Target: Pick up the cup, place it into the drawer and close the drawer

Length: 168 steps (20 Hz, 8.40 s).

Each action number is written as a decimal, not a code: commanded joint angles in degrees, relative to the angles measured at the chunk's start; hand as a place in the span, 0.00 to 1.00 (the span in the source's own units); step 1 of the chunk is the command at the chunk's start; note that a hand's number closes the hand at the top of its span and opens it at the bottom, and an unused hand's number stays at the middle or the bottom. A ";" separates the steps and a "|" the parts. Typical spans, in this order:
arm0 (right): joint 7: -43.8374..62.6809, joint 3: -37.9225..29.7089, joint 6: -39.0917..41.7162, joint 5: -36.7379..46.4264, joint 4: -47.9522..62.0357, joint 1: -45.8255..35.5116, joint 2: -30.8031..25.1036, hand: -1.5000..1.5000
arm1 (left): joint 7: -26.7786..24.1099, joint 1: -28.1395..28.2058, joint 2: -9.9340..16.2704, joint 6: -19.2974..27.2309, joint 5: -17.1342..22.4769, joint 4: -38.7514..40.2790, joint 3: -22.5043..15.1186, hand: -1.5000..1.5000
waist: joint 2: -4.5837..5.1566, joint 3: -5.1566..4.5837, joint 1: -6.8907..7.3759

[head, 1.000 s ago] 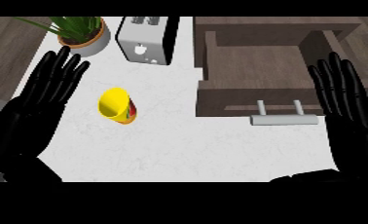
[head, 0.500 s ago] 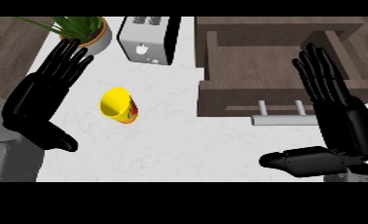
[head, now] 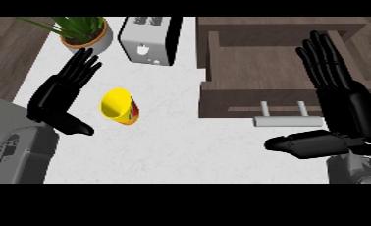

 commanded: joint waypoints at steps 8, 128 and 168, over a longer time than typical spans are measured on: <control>4.81 0.86 -1.57 0.88 -2.39 -3.42 0.80 0.00 | -20.86 -6.48 0.77 2.07 -14.72 28.41 -0.29 0.00 | 0.06 -0.04 -0.33; 0.66 2.84 15.21 -11.57 6.36 -13.58 -2.06 1.00 | -9.98 -53.01 -17.12 47.03 9.32 43.76 -26.44 0.00 | 3.01 0.03 -12.01; -23.74 11.24 1.97 32.46 72.98 -33.17 -7.87 1.00 | -19.98 -34.62 -11.17 41.00 19.88 26.94 -24.51 0.00 | 0.99 0.30 7.98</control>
